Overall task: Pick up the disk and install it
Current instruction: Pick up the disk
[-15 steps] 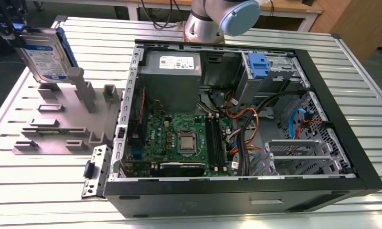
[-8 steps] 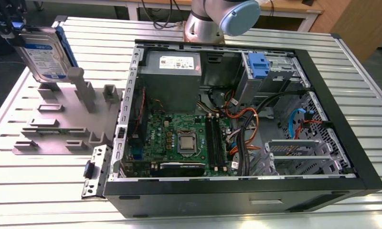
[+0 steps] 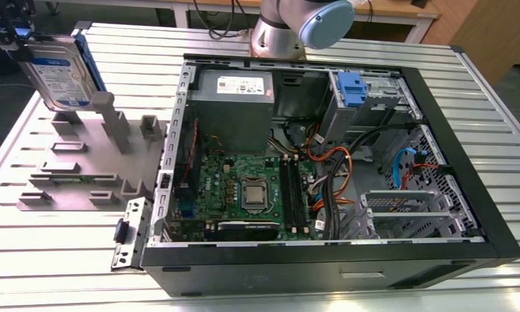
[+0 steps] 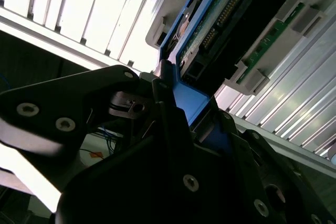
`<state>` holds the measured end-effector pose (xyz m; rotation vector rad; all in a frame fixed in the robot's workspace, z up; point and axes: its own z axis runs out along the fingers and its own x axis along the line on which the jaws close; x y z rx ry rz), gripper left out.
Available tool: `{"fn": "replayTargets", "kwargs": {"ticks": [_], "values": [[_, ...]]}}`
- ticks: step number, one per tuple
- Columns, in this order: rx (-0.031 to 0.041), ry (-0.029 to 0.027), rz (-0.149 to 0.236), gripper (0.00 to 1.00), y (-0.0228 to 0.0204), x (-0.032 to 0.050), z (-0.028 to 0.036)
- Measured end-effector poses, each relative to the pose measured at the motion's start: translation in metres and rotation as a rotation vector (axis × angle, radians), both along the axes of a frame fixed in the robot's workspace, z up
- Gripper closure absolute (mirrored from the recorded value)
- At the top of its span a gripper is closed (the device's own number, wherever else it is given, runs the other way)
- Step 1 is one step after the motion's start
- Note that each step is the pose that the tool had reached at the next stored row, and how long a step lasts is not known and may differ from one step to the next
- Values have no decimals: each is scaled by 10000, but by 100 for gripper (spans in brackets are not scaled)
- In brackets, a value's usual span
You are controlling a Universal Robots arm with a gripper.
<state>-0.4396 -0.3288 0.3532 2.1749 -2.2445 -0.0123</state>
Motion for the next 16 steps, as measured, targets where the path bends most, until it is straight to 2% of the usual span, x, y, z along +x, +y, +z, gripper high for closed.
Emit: {"fn": "replayTargets", "kwargs": {"ticks": [16], "values": [[0,0,0,63,0,0,45]]}}
